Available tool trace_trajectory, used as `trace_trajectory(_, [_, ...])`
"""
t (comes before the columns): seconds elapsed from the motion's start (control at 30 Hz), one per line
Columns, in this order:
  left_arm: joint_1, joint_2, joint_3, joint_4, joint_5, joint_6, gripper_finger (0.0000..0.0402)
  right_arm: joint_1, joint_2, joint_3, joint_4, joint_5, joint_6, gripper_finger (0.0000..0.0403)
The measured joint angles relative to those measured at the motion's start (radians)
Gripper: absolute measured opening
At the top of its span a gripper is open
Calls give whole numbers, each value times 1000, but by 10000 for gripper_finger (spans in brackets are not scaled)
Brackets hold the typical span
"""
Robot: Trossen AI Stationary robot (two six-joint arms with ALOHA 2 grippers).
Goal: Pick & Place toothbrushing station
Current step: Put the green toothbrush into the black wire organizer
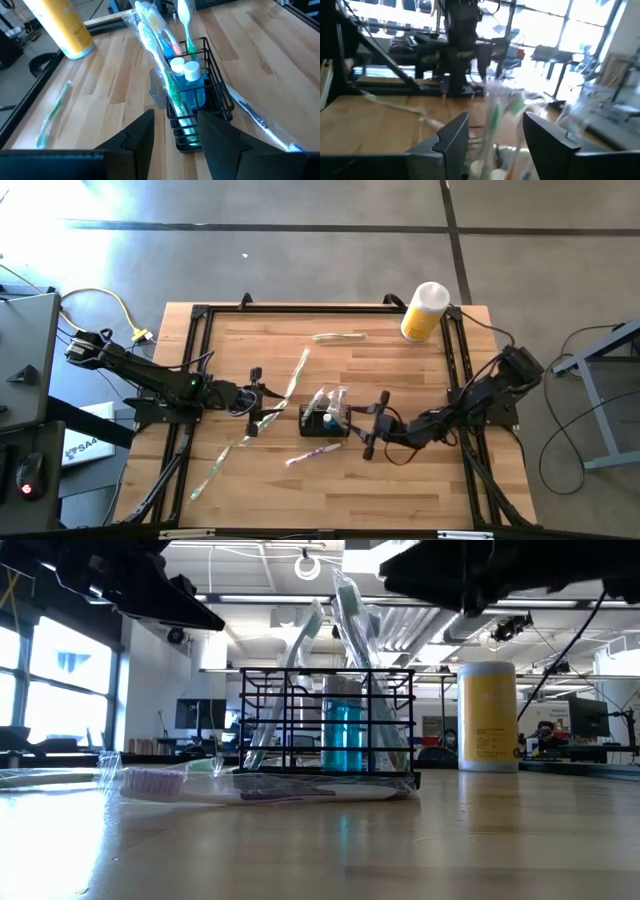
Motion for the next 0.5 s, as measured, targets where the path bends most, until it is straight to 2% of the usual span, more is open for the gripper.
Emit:
trace_trajectory(0.1, [0, 0, 8, -19, 0, -12, 145, 43, -57, 0, -4, 79, -73, 181])
trace_trajectory(0.27, [0, 0, 110, -208, -6, -60, 145, 114, -132, 0, -9, 200, -130, 181])
trace_trajectory(0.4, [1, 0, 194, -292, -35, -71, 145, 164, -162, 0, -13, 250, -133, 181])
trace_trajectory(0.5, [32, 0, 267, -380, -35, -95, 145, 191, -167, 0, -7, 250, -133, 181])
